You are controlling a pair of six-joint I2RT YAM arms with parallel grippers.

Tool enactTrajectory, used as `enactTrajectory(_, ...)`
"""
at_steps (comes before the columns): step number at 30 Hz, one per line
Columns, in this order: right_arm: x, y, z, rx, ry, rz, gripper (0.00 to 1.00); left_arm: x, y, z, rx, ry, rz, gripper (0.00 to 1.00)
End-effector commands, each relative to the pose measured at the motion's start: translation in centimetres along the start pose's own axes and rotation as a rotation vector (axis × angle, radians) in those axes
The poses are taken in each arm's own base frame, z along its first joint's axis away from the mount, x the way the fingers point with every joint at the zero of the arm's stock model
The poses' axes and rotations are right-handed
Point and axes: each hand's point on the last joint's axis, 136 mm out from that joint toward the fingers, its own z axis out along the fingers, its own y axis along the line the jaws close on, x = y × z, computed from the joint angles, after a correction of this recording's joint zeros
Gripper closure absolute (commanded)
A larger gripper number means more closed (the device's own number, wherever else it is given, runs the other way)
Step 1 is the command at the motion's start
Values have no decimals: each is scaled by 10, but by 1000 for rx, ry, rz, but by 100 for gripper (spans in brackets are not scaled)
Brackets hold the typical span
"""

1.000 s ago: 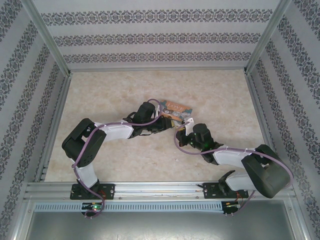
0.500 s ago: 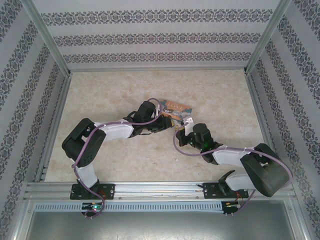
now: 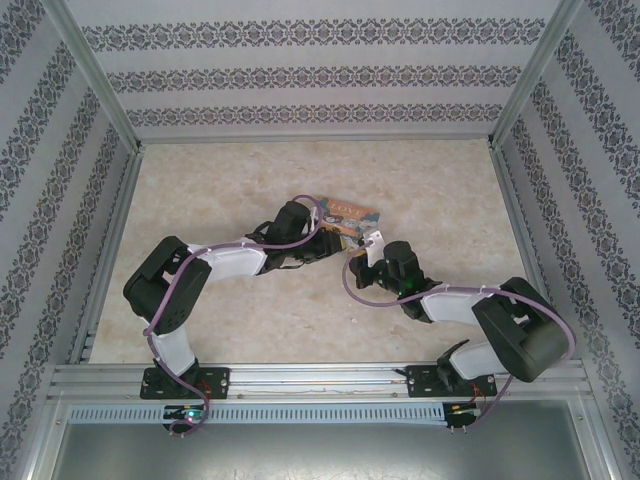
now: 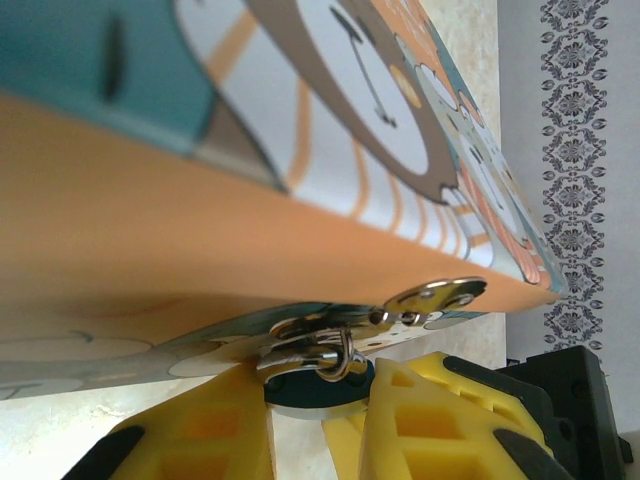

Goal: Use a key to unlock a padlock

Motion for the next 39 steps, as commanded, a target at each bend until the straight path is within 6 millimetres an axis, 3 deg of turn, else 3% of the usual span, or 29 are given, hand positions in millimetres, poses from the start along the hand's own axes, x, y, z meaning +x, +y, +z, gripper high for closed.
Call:
enactTrajectory(1, -70, 14, -2, -80, -214, -30, 100, 9, -29, -4, 83, 47, 58, 80)
enactTrajectory(28, -94, 11, 13, -201, -260, 77, 100, 12, -26, 0, 79, 67, 55, 80)
enactTrajectory(32, -91, 10, 15, -191, -257, 83, 100, 12, -24, 0, 75, 65, 52, 80)
enactTrajectory(39, -68, 6, 22, -160, -209, 105, 100, 13, -11, 6, 77, 53, 15, 80)
